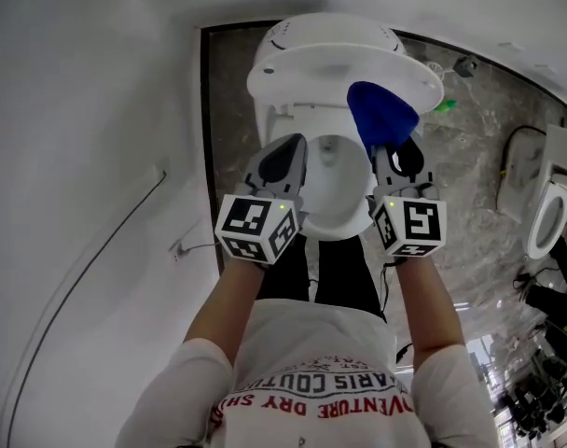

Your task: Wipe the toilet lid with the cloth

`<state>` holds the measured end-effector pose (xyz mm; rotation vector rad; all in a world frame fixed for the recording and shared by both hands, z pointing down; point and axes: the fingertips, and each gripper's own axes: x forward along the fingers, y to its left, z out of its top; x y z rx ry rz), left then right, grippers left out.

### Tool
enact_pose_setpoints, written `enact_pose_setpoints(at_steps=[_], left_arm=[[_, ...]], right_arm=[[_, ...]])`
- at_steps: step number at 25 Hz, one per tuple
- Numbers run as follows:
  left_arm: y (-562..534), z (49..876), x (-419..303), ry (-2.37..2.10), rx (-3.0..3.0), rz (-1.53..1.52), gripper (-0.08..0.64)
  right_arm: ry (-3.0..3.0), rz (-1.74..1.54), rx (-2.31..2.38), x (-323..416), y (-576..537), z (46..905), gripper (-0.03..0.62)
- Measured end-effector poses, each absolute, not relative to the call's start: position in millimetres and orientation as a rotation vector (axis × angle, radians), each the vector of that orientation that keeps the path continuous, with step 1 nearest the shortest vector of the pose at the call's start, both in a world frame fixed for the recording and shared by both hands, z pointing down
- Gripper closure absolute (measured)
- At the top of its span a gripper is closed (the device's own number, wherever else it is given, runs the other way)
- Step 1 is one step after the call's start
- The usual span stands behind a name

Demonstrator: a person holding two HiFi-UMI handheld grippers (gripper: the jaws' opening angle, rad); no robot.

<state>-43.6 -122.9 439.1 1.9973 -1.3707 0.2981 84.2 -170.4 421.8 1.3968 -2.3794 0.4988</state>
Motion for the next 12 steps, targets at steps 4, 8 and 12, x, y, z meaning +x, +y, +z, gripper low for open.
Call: enact_pose_setpoints(at_steps=[4,8,12], left_arm=[[-115,459,-91,-1.414,1.986,0.288,0.554],[-113,475,-128,-1.465,1.954,0.283,0.554],[-102,485,-161,-1.535,1.924,0.26,0.554]], right_arm=[[-2.451,0.548,1.325,17,-162,452,0.494],[-2.53,0.597,1.252,-39,-162,473,0.494],[-2.585,0.625,1.219,-79,-161,489,0.494]])
